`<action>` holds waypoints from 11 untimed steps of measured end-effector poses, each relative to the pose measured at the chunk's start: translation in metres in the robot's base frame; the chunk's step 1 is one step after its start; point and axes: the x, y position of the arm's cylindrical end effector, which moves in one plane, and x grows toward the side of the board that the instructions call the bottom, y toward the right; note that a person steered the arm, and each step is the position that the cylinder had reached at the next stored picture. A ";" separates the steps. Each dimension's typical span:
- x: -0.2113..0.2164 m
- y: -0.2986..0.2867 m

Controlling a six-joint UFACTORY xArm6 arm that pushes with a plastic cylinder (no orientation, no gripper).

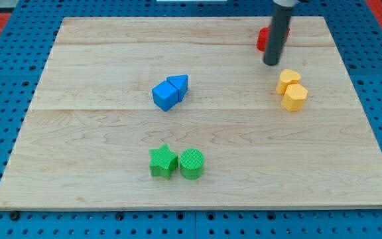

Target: Move your arm to the bottom of the yellow hexagon

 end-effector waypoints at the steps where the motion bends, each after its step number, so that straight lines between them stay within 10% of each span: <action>1: -0.011 0.081; 5: -0.011 0.123; 9: 0.165 0.016; 11: 0.126 0.108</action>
